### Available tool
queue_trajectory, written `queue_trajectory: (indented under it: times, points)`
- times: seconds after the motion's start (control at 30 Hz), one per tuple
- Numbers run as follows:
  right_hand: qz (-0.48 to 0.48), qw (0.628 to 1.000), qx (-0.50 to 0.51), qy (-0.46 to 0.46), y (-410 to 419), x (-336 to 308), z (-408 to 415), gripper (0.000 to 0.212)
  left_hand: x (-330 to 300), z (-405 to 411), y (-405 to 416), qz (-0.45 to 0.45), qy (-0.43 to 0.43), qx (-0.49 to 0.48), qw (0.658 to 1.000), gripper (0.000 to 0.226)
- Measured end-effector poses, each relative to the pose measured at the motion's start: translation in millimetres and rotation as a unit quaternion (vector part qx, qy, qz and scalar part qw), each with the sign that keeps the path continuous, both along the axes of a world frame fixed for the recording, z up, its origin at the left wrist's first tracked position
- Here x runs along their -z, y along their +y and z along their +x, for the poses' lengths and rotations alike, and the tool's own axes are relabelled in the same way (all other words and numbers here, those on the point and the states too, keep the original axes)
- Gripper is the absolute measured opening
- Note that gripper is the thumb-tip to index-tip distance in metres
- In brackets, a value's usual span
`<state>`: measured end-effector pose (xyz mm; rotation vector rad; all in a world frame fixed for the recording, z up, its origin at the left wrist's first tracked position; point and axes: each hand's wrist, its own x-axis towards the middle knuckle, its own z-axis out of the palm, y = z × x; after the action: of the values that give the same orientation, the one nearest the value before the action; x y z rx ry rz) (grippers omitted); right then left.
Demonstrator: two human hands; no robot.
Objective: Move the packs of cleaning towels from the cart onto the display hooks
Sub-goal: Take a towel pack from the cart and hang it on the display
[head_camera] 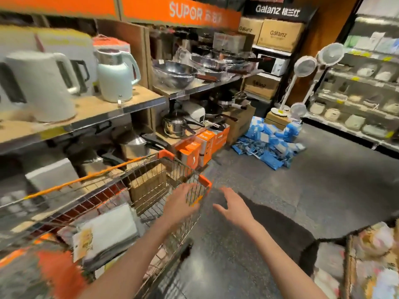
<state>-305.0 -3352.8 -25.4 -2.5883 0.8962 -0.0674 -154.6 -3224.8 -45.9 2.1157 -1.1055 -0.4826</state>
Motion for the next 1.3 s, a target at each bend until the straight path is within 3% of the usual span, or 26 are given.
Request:
queue_trajectory:
  times: [0.3,0.6,0.87,1.07,1.3]
  points:
    - [0.02,0.982,-0.186,0.038,-80.9,32.1,140.5,0.069,18.3,79.0,-30.6,0.024,0.033,-0.172,0.984,0.07]
    - [0.088,0.937,-0.321,0.103,-28.8,110.7,229.1,0.07,108.6,105.6,55.0,0.079,0.105,-0.331,0.934,0.071]
    - [0.143,0.899,-0.363,0.2,22.1,197.3,270.1,0.069,205.1,123.5,122.5,0.079,0.186,-0.361,0.911,0.07]
    - [0.224,0.882,-0.341,0.236,40.2,241.1,288.7,0.074,260.1,125.5,160.9,0.094,0.216,-0.441,0.866,0.067]
    - [0.242,0.846,-0.426,0.21,81.2,276.5,294.2,0.051,310.7,99.8,185.4,0.072,0.262,-0.511,0.816,0.069]
